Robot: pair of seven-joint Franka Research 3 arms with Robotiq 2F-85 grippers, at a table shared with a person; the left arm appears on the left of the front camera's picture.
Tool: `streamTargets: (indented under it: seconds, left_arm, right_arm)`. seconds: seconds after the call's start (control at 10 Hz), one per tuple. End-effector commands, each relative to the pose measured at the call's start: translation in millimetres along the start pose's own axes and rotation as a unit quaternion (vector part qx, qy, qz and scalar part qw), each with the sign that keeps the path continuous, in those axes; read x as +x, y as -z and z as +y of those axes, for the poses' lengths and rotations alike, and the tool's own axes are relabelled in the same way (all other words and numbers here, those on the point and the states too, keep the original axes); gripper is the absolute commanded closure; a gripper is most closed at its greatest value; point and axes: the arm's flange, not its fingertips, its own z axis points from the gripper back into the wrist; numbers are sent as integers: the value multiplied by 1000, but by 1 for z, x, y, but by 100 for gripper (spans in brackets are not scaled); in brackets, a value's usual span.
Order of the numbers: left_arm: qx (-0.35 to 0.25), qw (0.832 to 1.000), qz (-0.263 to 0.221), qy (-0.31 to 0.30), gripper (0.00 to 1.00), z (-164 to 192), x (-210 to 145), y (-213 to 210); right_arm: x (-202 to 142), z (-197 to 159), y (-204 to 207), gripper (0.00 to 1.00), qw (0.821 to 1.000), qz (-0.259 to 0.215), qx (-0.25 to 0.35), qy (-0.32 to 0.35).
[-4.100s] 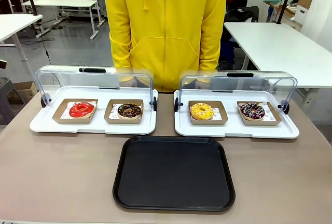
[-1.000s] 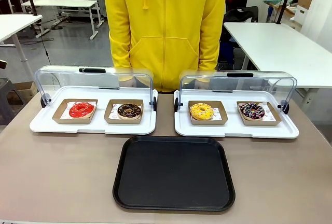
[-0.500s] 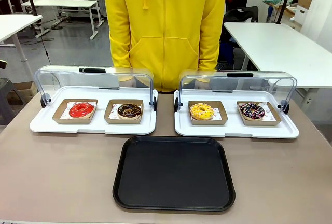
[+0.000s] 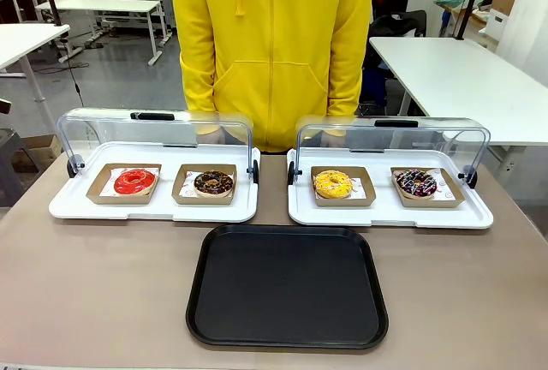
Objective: Move the first donut from the left to the tray.
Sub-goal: Pick up the Paper togo box containing the Donut indicated by the person and place it on the Handle tray.
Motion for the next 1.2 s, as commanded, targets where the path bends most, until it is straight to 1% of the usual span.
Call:
streamTargets:
  seconds: [0.0, 1.1]
  left_arm:
    - [-1, 1000, -3, 6, 0, -1, 1, -1]
    - [-1, 1000, -3, 6, 0, -1, 1, -1]
  right_arm:
    - [2, -3, 2, 0, 1000, -13, 0, -12]
    - [2, -3, 2, 0, 1000, -13, 0, -12]
